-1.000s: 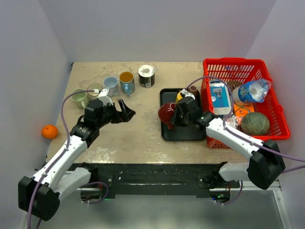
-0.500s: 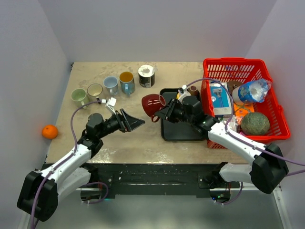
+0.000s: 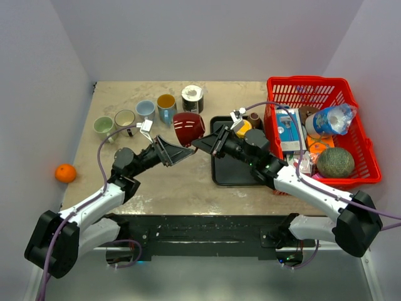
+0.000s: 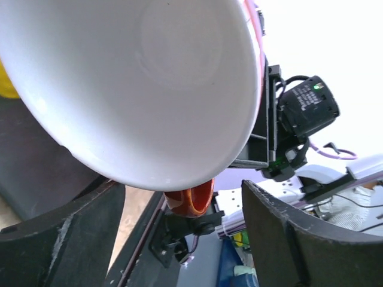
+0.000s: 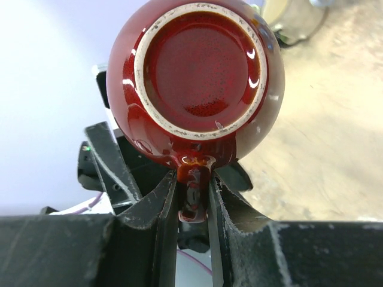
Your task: Turn the mug right side up
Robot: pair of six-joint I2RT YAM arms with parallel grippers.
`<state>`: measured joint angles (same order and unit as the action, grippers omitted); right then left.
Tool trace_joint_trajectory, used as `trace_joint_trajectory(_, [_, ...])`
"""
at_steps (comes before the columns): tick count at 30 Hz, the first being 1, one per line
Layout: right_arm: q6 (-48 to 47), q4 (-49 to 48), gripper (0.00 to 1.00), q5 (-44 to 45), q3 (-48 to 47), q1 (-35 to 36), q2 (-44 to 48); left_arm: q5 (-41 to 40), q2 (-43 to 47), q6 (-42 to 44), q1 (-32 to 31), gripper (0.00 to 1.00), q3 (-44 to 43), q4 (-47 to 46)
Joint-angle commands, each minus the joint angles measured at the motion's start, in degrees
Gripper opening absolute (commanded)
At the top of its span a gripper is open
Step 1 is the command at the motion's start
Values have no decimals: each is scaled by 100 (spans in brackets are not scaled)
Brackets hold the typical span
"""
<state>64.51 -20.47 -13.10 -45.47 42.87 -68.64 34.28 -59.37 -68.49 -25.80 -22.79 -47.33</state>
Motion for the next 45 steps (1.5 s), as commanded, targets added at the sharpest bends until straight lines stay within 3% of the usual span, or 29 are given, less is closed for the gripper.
trace_joint_trajectory(1, [88, -1345, 0, -78, -286, 46, 316, -9, -30, -410, -92, 72, -279, -821])
trace_joint_trajectory(4, [62, -1486, 0, -175, -260, 46, 299, -44, -109, -674, -144, 62, -314, -1164])
trace_joint_trajectory(7, [0, -1749, 0, -210, -173, 55, 369, -202, -153, -999, -258, 60, -384, -1235])
trace_joint_trajectory(11, [-79, -1943, 0, -245, -120, 63, 448, -509, -101, -1026, -565, 53, -621, -683])
trace_joint_trajectory(14, [-88, -2084, 0, -289, -76, 81, 483, -773, -74, -1131, -645, 39, -587, -654])
trace_joint_trajectory(18, [-96, -2119, 0, -342, -6, 72, 536, -967, -31, -1219, -654, 29, -508, -698])
trace_joint_trajectory(21, [-97, -2084, 0, -368, 38, 81, 589, -1029, -13, -1254, -645, 29, -472, -733])
trace_joint_trajectory(23, [-114, -2031, 0, -351, 65, 81, 624, -1073, 5, -1298, -654, 37, -394, -812])
trace_joint_trajectory(28, [-132, -1987, 0, -325, 144, 72, 756, -1327, 189, -1360, -654, 41, -201, -813])
trace_joint_trajectory(35, [-105, -1970, 0, -377, 170, 81, 791, -1310, 181, -1334, -654, 36, -296, -795])
trace_joint_trajectory(43, [-44, -2057, 0, -404, 170, 81, 668, -1055, -65, -1264, -716, 37, -534, -866])
trace_joint_trajectory(45, [-35, -2058, 0, -421, 162, 72, 650, -1046, -83, -1246, -724, 31, -551, -866])
